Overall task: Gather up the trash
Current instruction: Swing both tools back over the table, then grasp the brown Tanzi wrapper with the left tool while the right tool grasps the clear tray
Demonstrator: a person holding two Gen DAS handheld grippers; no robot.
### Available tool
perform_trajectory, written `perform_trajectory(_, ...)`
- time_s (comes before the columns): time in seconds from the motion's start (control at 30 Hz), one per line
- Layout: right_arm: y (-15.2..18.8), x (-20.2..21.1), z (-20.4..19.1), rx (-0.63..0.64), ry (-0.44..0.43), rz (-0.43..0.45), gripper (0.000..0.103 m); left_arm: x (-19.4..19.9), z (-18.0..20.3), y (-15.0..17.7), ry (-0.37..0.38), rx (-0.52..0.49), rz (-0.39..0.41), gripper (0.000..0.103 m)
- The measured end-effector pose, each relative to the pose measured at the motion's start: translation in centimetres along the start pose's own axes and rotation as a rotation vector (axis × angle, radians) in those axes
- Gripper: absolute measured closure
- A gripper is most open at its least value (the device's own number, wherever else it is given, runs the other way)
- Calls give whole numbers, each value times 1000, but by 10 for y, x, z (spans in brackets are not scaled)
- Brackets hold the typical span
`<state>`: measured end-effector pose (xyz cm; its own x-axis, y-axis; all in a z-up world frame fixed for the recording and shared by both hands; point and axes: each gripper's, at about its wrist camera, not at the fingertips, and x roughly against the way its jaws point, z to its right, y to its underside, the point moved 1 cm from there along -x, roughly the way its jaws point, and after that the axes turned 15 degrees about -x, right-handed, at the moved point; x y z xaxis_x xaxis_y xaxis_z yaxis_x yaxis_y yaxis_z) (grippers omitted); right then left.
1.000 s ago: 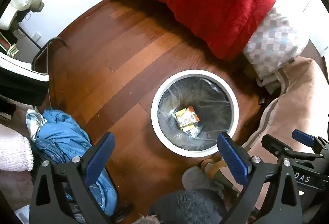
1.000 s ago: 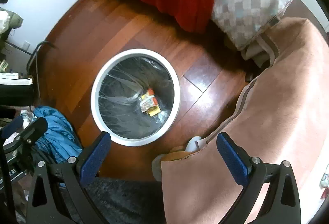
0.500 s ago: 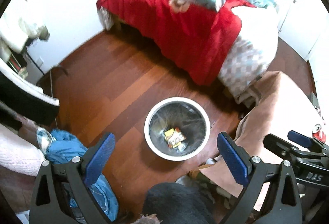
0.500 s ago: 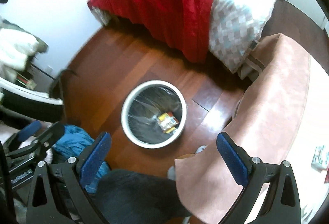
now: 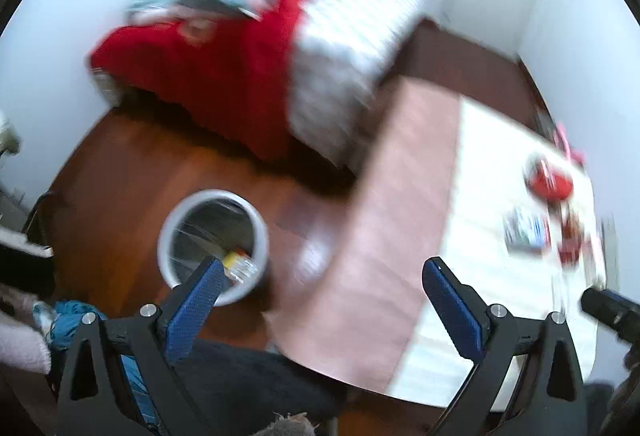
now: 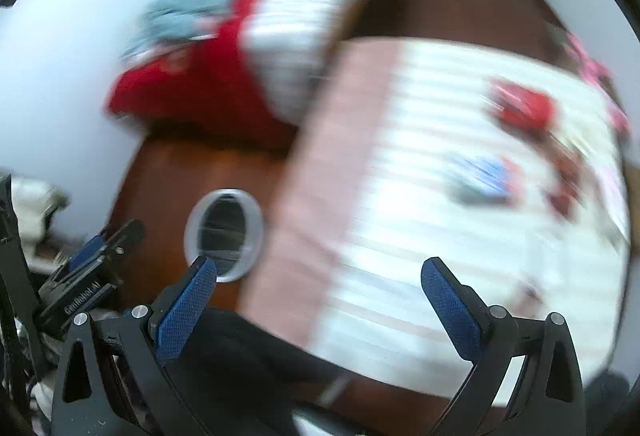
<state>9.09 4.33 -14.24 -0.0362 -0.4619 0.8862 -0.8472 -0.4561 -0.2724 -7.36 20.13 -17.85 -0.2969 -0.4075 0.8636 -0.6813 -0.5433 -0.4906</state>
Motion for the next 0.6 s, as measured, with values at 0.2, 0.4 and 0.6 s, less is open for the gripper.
perform_trajectory(0.2, -22, -17, 174, -233, 231, -7, 0, -69, 115, 4, 16, -174, -117, 2)
perform_trajectory(0.4, -56, -61, 241, -237, 290, -71, 8, -119, 156, -2, -12, -265, -198, 2)
perform_trajectory(0.6, -71, -97, 247, -191, 248, -126, 14, -125, 161, -10, -35, -288, -219, 2)
